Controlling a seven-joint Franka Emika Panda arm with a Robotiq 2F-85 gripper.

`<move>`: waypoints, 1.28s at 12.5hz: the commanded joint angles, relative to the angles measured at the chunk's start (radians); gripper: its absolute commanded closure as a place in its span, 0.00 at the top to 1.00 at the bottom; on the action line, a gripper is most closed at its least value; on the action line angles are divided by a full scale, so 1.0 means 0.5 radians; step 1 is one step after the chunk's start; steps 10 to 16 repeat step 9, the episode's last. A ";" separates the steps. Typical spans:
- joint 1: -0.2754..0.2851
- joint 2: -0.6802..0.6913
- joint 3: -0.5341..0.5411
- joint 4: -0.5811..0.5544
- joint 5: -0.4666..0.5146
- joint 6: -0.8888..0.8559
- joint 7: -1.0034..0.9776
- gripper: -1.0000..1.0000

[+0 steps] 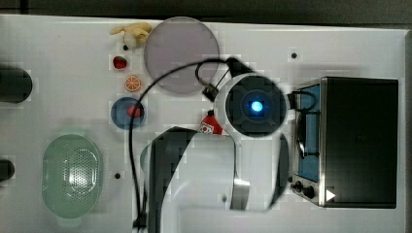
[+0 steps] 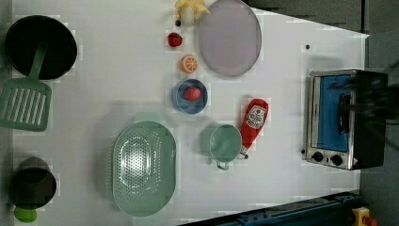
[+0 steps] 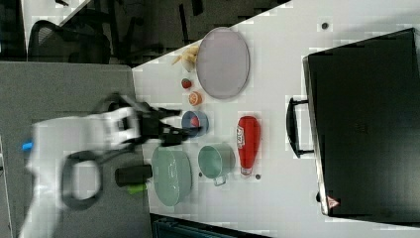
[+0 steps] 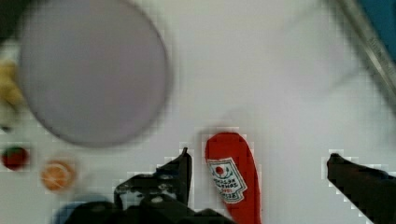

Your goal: Pick ketchup from plate and place it on table.

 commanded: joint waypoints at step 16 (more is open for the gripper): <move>0.007 -0.109 0.021 0.547 0.007 -0.910 0.494 1.00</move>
